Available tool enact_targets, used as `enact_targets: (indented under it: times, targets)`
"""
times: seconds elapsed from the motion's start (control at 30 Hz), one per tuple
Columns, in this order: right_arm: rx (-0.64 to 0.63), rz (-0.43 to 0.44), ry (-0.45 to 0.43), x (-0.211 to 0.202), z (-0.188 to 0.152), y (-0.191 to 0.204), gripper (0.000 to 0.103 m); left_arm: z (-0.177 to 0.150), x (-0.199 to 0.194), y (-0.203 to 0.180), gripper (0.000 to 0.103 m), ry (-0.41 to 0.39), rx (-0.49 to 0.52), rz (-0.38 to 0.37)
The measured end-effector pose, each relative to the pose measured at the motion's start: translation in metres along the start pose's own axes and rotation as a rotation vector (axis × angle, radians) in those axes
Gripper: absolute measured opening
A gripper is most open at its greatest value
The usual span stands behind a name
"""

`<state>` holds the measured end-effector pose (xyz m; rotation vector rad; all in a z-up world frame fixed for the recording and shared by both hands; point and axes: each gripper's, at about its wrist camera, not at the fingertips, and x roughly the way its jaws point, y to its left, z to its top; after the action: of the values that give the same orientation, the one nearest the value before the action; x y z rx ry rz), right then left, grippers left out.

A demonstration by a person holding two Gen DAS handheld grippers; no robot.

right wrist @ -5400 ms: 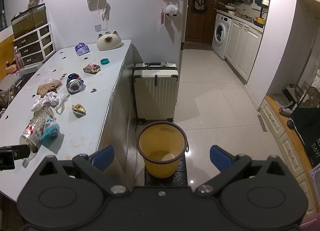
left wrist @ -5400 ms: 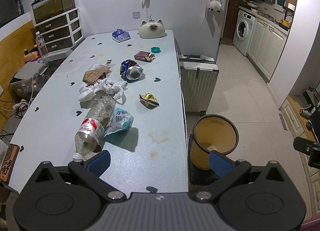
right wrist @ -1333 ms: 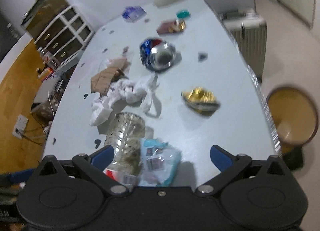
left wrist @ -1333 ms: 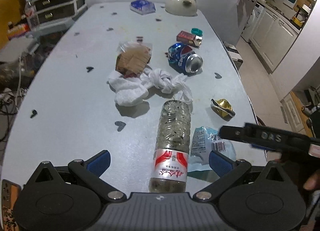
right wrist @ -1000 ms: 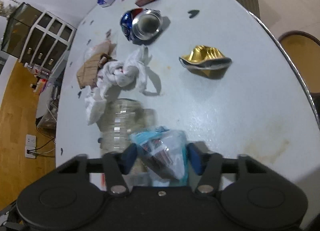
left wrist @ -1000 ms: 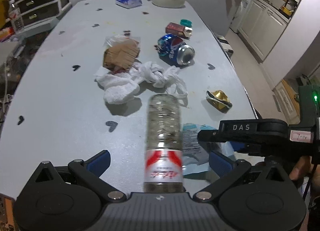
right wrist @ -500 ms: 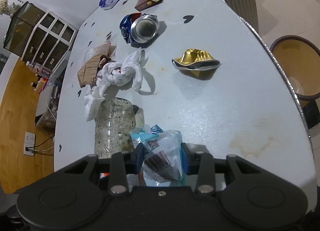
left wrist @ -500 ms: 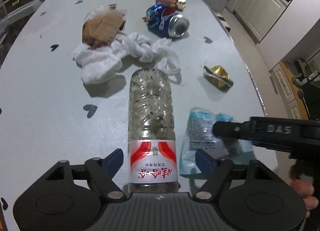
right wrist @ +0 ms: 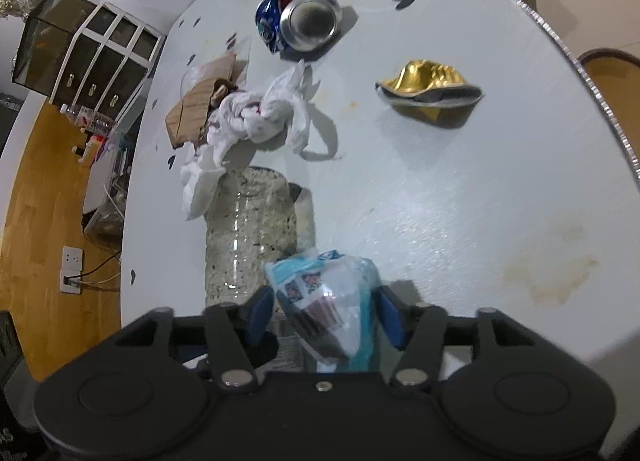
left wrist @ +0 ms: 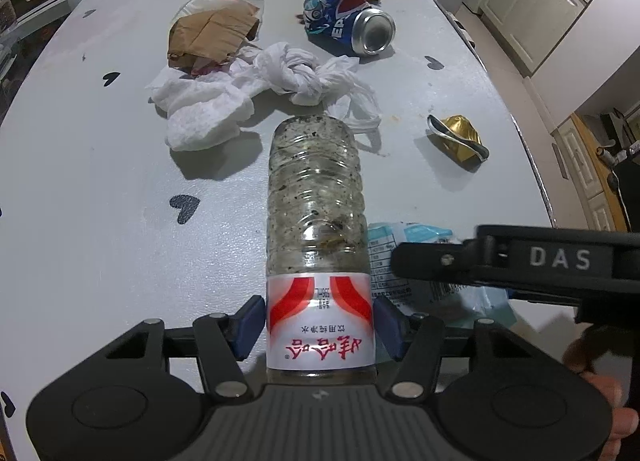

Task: Collect trash
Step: 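Carry the bottle and bag in both tools over the yellow wastebasket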

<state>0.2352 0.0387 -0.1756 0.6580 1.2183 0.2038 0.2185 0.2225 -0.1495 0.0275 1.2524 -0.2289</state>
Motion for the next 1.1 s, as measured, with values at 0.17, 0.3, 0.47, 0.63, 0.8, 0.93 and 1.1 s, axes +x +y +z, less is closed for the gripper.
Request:
enact_targets:
  times: [0.17,0.3,0.47,0.63,0.8,0.93,1.1]
  targets:
    - [0.029,-0.015,0.048,0.010,0.000,-0.005,0.059,0.000,0.006,-0.003,0.062,0.018,0.020,0.018]
    - [0.036,-0.019,0.060,0.009,-0.001,-0.008,0.048,0.000,0.008,-0.003,0.061,0.026,0.018,0.019]
    - [0.015,-0.026,0.043,0.002,-0.003,-0.006,0.044,-0.004,0.001,-0.001,0.059,0.006,-0.002,0.021]
    - [-0.106,-0.065,-0.031,-0.020,-0.005,0.008,0.043,-0.008,-0.019,0.003,0.059,-0.059,-0.045,0.028]
    - [-0.212,-0.095,-0.120,-0.048,-0.007,0.017,0.043,-0.015,-0.040,0.004,0.059,-0.118,-0.085,0.026]
    - [-0.295,-0.133,-0.197,-0.072,-0.012,0.022,0.043,-0.019,-0.056,-0.001,0.059,-0.158,-0.101,0.021]
    - [-0.366,-0.170,-0.271,-0.101,-0.020,0.017,0.043,-0.024,-0.074,-0.020,0.059,-0.207,-0.104,0.019]
